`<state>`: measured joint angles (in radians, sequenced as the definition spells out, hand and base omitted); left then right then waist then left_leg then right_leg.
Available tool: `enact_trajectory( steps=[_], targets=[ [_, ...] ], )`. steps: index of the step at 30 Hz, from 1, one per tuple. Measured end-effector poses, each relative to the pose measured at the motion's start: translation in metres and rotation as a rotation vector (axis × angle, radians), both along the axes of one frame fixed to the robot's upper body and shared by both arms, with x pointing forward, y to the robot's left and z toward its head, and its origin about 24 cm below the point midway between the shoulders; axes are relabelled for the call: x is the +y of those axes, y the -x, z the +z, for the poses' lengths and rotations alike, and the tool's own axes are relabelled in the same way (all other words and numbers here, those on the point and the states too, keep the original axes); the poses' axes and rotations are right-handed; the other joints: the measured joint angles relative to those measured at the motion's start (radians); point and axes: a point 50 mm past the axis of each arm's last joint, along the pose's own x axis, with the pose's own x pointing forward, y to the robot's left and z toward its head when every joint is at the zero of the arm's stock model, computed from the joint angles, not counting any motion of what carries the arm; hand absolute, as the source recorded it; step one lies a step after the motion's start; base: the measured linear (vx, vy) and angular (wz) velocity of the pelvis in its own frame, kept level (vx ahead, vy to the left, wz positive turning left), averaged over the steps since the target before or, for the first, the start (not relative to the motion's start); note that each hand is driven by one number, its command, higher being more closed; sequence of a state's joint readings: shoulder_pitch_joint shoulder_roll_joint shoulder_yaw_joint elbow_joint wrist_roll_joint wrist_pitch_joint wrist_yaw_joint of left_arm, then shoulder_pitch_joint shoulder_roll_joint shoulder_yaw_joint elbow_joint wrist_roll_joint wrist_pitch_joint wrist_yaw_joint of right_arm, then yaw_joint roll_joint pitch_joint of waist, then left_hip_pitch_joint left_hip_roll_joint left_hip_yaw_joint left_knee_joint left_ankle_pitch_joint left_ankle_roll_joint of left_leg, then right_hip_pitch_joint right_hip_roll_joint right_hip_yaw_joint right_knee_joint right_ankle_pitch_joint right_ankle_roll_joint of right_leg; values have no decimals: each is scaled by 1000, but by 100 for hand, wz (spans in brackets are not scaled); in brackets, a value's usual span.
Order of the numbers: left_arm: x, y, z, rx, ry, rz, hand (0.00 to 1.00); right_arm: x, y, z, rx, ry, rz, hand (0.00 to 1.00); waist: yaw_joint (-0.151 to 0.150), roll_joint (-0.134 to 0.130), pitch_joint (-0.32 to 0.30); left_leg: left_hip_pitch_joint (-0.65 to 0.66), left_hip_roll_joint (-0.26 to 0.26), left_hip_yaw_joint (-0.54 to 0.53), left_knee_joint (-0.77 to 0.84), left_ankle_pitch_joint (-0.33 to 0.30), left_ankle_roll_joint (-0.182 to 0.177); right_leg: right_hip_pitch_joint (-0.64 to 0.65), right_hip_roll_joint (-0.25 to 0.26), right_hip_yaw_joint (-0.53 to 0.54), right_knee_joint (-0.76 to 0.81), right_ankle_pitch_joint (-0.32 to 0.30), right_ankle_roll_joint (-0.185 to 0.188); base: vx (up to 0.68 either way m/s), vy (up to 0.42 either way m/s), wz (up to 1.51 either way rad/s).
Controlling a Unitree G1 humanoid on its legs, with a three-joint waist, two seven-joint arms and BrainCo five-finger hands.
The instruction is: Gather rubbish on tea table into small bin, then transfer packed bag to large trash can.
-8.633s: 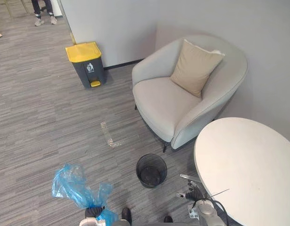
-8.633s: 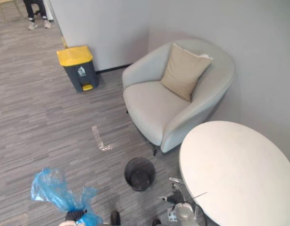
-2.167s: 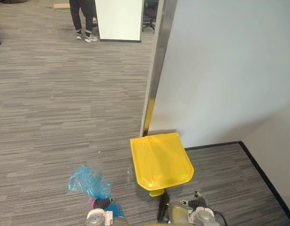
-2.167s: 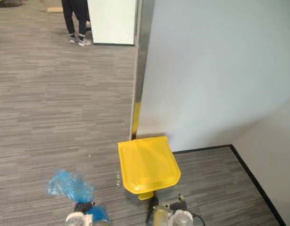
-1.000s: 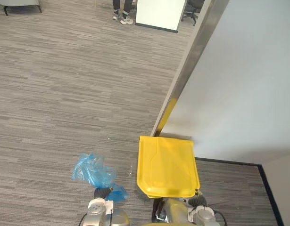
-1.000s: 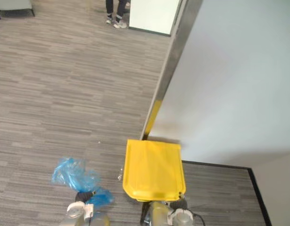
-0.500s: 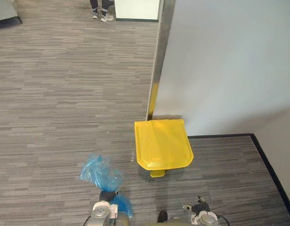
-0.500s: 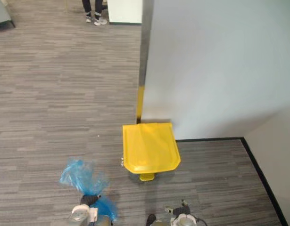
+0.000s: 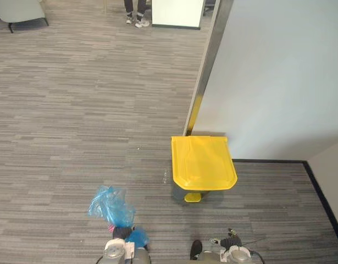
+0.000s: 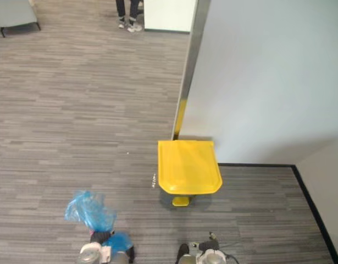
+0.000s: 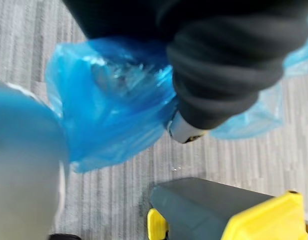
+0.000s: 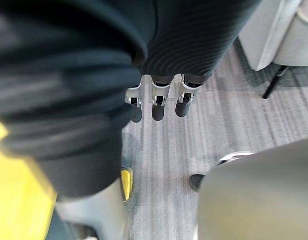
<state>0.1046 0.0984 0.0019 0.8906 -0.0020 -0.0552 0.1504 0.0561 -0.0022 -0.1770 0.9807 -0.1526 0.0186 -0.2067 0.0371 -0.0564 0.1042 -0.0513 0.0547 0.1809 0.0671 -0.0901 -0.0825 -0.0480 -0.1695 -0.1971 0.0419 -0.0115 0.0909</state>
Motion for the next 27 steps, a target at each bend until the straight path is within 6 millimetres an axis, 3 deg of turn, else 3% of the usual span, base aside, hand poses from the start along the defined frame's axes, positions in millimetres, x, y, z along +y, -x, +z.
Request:
enact_trajectory(
  steps=[5, 6, 11, 14, 15, 16, 17, 19, 20, 22, 23, 24, 25, 26, 27],
  targets=[
    [3, 5, -2, 20, -4, 11, 100, 1, -5, 0, 3, -4, 4, 0, 2, 9, -10, 29, -9, 18, -3, -1, 3, 11, 9, 46, -22, 10, 7, 114, 37, -18],
    [4, 6, -3, 25, -4, 16, 100, 1, -7, 0, 1, -4, 7, 0, 2, 13, -8, 26, -6, 28, 19, -6, 18, 15, 13, 61, -28, 22, 17, 214, 23, -46],
    [4, 5, -3, 22, -2, 23, 100, -8, -18, 4, -16, 22, 18, 0, 5, 38, 8, 15, 18, 42, 155, -121, 39, 18, 30, 126, -14, 20, 15, 150, 38, -51],
    [4, 1, -2, 11, 0, 24, 100, -14, -18, 4, -12, 37, 17, 0, 1, 45, 38, 22, 21, 24, 219, -193, 63, -19, 16, 110, 151, -44, 8, 38, 100, -6],
    [4, -1, -1, 7, 4, 32, 100, -16, -15, 4, -11, 31, -3, 0, -5, 44, 43, 37, 23, 9, 219, -211, 79, -70, 7, 92, 274, -54, 13, 77, 134, 15],
    [4, -5, -1, 5, 7, 44, 100, -17, -23, 8, -46, 33, -16, 0, -8, 55, 78, 68, 33, 4, 234, -225, 96, -177, -2, 71, 475, -108, 3, 103, 131, 15],
    [6, -5, -2, 13, 2, 44, 100, -17, -25, 9, -55, 30, -17, 0, -6, 54, 83, 77, 43, 1, 259, -246, 99, -208, 2, 53, 483, -140, -1, 91, 123, 7],
    [10, -8, -1, 8, -10, 40, 100, -15, -29, 11, -76, 27, -15, 0, -1, 41, 97, 93, 47, 2, 307, -275, 105, -279, 3, 22, 449, -135, 16, 148, 47, 23],
    [10, -12, 1, -2, -13, 38, 100, -14, -38, 15, -109, 29, -10, 0, 0, 29, 125, 126, 40, 6, 342, -287, 106, -314, 3, -30, 355, -82, 17, 217, 8, 34],
    [10, -13, 1, -6, -12, 38, 100, -13, -42, 17, -120, 28, -8, 0, 1, 29, 135, 144, 40, 9, 356, -297, 89, -321, 15, -69, 308, -49, 2, 201, -38, 33],
    [9, -13, 1, -6, -10, 38, 100, -12, -45, 18, -126, 28, -4, 0, 0, 30, 139, 172, 39, 9, 357, -310, 67, -320, 29, -101, 287, -24, -27, 289, -84, 53],
    [7, -11, 1, -10, -4, 39, 100, -12, -43, 17, -118, 30, 4, 0, 1, 30, 139, 204, 33, -1, 357, -333, 37, -289, 31, -129, 284, -12, -83, 322, -95, 50],
    [6, -12, 2, -17, -2, 43, 100, -11, -42, 16, -110, 29, 7, 0, 1, 27, 141, 213, 30, -4, 357, -341, 32, -272, 29, -126, 274, -22, -93, 434, -121, 6],
    [1, -18, 4, -41, 12, 42, 100, -7, -54, 20, -130, 40, 47, 0, 24, 58, 160, 221, 59, -3, 383, -370, 14, -260, 51, -126, 274, -61, -83, 409, -127, -24],
    [0, -20, 4, -41, 12, 35, 100, -4, -59, 23, -148, 40, 64, 0, 22, 66, 176, 208, 63, -10, 406, -369, 15, -275, 53, -129, 310, -78, -85, 366, -122, -27]
  ],
)
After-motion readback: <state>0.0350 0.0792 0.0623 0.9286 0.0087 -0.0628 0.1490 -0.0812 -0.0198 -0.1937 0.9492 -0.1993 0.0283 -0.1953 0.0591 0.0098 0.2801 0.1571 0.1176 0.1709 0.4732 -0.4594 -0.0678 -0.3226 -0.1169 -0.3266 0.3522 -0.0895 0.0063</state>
